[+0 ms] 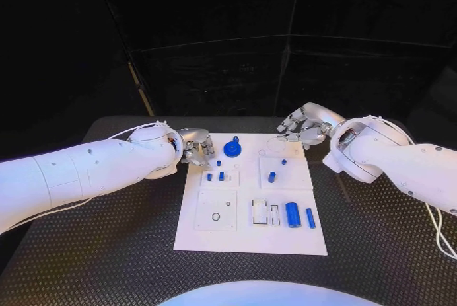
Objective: Assemble the parts on the task board
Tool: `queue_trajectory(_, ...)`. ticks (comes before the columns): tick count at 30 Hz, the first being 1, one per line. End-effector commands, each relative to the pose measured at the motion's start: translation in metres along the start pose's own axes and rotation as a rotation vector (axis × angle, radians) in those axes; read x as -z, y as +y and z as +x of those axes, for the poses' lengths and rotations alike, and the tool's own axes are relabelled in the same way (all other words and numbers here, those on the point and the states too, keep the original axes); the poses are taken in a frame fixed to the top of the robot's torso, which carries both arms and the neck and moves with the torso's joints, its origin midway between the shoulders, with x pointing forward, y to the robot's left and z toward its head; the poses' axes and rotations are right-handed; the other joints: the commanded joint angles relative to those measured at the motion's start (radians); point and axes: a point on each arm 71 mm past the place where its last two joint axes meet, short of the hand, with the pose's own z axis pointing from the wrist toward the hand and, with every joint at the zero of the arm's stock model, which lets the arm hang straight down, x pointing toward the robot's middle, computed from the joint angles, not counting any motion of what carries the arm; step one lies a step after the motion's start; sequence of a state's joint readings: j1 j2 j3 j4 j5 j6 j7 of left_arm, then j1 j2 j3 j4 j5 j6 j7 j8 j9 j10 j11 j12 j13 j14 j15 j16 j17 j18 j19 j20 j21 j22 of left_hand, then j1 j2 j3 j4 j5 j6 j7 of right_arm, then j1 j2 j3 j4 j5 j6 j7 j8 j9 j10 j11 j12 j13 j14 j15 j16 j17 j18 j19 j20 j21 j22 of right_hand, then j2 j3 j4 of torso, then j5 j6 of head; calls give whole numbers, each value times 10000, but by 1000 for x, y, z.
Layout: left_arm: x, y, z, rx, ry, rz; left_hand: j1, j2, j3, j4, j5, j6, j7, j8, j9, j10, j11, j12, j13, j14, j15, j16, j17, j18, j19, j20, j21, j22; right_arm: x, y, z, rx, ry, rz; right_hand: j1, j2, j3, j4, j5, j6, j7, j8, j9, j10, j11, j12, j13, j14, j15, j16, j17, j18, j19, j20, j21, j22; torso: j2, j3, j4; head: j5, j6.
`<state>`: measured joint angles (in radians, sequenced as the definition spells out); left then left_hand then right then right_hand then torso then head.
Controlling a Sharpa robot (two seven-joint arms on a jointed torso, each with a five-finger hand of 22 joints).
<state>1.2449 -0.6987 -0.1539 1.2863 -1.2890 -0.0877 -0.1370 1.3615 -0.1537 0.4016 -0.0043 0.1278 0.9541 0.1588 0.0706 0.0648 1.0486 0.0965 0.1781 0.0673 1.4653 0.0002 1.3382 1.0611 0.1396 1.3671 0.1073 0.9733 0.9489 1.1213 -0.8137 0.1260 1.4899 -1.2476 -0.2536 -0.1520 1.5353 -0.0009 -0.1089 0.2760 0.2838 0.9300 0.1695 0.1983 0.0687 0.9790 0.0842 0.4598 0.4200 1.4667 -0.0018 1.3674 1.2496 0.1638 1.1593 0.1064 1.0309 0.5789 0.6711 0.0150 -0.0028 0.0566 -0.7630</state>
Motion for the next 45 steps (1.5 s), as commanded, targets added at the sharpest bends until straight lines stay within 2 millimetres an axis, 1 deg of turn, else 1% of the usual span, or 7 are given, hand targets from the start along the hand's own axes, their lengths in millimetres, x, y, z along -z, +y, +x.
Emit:
queue_trajectory(1,5,0,-7,828,-547,255,15,104,-12,-53,-33,-9,-1,-5,20,-5,4,44,9,77,69,6,38,-53,-22,-11,32,41,2,-2,5,1137,286,-161,349,-38,145,-50,-297,46,40,-72,-12,104,98,-592,-608,418,91,74,25,0,118,21,137,185,1,-10,-1,-56,57)
queue_trajectory(5,15,6,-15,2032,-1081,432,35,192,51,-63,-31,256,36,129,63,139,22,157,31,92,76,17,25,-47,-7,-9,1,19,4,-5,13,2141,424,-255,758,-124,331,-126,-659,211,23,-101,-4,462,88,-1156,-1292,418,96,91,17,-5,132,30,238,304,-4,18,-11,-91,95)
queue_trajectory(12,36,15,-32,5023,-2526,1826,295,520,373,-220,-30,1004,34,524,161,918,-113,697,203,107,-13,88,114,-119,140,-74,414,461,11,-12,29,3859,564,-337,941,-289,463,-86,-820,684,-142,-62,21,576,54,-1800,-1950,408,78,89,-14,-15,109,21,317,388,16,0,-7,-133,160)
queue_trajectory(21,55,19,-41,8796,-3589,3039,181,532,407,-255,-37,1010,45,528,99,770,-95,810,222,-258,0,-408,-837,77,-384,-87,-601,-485,12,-14,40,4664,592,-232,836,-478,444,-7,-941,602,-100,-374,-42,514,113,-2103,-2333,393,125,57,-78,-12,47,38,297,344,17,4,-6,-176,138)
queue_trajectory(35,59,19,-41,9729,-3728,3234,108,540,395,-254,-38,987,58,519,72,690,-78,855,226,-384,16,-555,-1094,138,-576,-73,-936,-777,7,-13,44,4702,402,-217,897,-373,636,-3,-902,506,1,-649,-30,579,175,-2234,-2606,396,166,79,-61,-19,64,90,343,401,29,9,-12,-190,108)
queue_trajectory(39,59,18,-41,9761,-3716,3262,101,541,394,-254,-38,982,62,517,68,681,-75,860,226,-395,17,-568,-1119,142,-591,-71,-960,-796,4,-14,48,4595,681,-190,1125,-236,936,-45,-1163,641,-4,-712,-17,744,158,-2288,-2771,407,146,119,-13,-23,95,82,400,473,32,7,-3,-204,94)
queue_trajectory(45,59,18,-41,9805,-3719,3296,101,541,394,-254,-38,982,62,517,68,681,-75,860,226,-395,17,-568,-1119,142,-591,-71,-960,-796,4,-17,61,4525,1162,-150,1223,-220,1145,-40,-1268,718,1,-771,-16,877,141,-2326,-2885,422,138,167,48,-36,132,74,466,560,24,19,5,-174,68)
